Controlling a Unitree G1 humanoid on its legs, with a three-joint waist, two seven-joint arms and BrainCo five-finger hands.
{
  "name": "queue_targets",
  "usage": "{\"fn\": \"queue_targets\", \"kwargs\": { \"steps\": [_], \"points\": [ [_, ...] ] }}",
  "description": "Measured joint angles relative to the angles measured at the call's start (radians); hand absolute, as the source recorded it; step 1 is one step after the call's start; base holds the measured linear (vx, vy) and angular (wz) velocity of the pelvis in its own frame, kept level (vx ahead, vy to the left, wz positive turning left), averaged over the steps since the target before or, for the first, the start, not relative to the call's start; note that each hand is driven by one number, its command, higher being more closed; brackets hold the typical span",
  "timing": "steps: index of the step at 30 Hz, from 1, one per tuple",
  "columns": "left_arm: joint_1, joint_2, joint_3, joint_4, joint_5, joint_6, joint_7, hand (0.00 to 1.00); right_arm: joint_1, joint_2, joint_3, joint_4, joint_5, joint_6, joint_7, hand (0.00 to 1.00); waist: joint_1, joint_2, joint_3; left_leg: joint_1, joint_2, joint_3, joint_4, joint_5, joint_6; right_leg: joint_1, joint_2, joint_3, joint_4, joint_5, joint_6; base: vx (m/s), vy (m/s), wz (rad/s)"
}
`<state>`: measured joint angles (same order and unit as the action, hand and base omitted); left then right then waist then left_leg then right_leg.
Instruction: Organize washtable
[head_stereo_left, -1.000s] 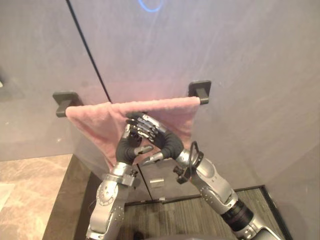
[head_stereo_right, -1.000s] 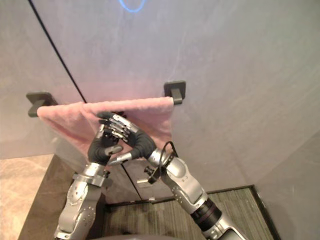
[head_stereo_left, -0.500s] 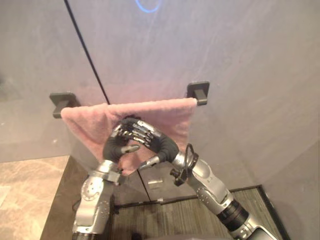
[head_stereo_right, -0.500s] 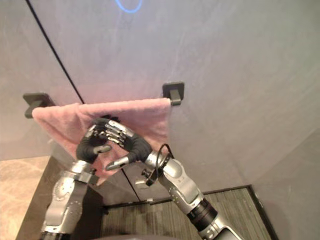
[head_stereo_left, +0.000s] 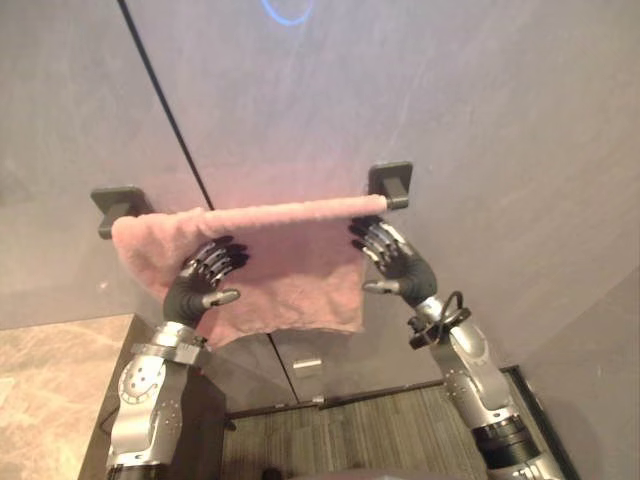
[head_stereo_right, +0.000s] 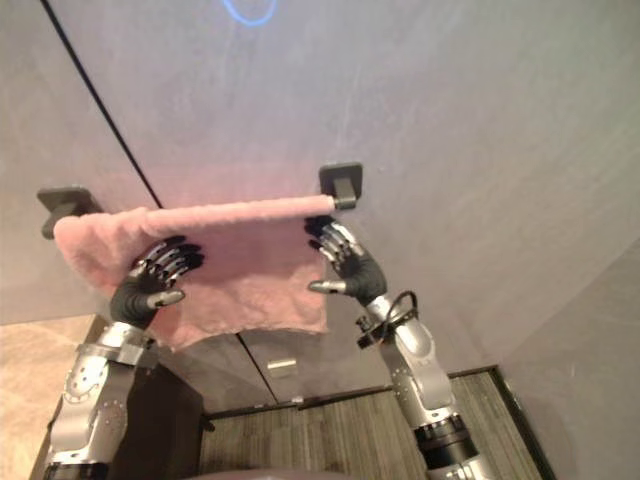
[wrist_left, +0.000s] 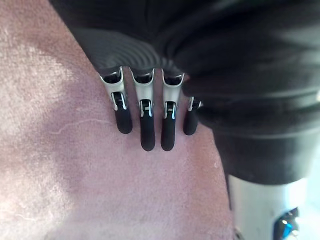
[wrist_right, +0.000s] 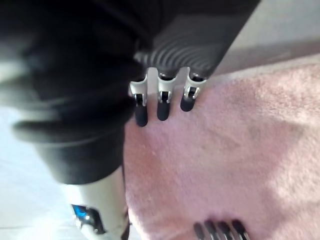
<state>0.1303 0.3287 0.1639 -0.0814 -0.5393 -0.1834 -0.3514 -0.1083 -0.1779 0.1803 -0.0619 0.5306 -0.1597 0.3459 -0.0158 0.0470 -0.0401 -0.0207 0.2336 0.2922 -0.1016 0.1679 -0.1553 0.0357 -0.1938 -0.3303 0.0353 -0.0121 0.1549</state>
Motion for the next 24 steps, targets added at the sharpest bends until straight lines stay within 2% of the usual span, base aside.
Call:
{"fn": "queue_targets", "kwargs": {
  "steps": [9,14,18,20,24],
  "points": [
    [0.000,0.000,0.006,0.015,0.000,0.001,-0.016,0.00,0.002,0.003,-0.141,0.000,-0.006,-0.030,-0.058,0.00,0.002,0.000,0.000,0.000,0.000,0.000,0.000,0.000,0.000,-0.004,-0.002,0.001,0.009,0.000,0.000,0.00,0.000,0.00],
    [0.000,0.000,0.005,0.016,0.002,0.003,-0.017,0.00,0.009,0.003,-0.152,0.000,-0.013,-0.030,-0.059,0.00,0.000,0.001,0.001,0.001,0.000,0.001,0.000,0.000,0.000,-0.006,-0.002,0.001,0.011,0.000,0.000,0.00,0.000,0.00],
    [0.009,-0.016,-0.002,0.030,0.015,0.003,-0.017,0.00,0.091,0.034,-0.135,0.023,-0.025,-0.029,-0.055,0.00,0.002,0.003,0.002,0.000,-0.001,0.000,0.001,0.000,0.000,-0.006,-0.003,0.002,0.011,-0.001,0.000,0.00,0.000,0.00],
    [0.013,-0.043,-0.018,0.061,0.056,0.003,-0.015,0.00,0.133,0.046,-0.122,0.054,-0.044,-0.025,-0.043,0.00,0.001,0.004,0.003,0.000,-0.001,0.001,0.001,0.000,0.000,-0.006,-0.004,0.002,0.010,-0.001,0.001,0.00,0.000,0.00],
    [0.071,-0.130,-0.107,0.161,0.231,0.010,-0.011,0.00,0.237,0.072,-0.120,0.141,-0.129,0.007,-0.036,0.00,0.000,0.003,0.006,-0.003,-0.003,0.002,0.000,-0.001,0.000,-0.006,-0.004,0.001,0.002,-0.005,-0.003,0.00,0.000,0.00]
  ]
}}
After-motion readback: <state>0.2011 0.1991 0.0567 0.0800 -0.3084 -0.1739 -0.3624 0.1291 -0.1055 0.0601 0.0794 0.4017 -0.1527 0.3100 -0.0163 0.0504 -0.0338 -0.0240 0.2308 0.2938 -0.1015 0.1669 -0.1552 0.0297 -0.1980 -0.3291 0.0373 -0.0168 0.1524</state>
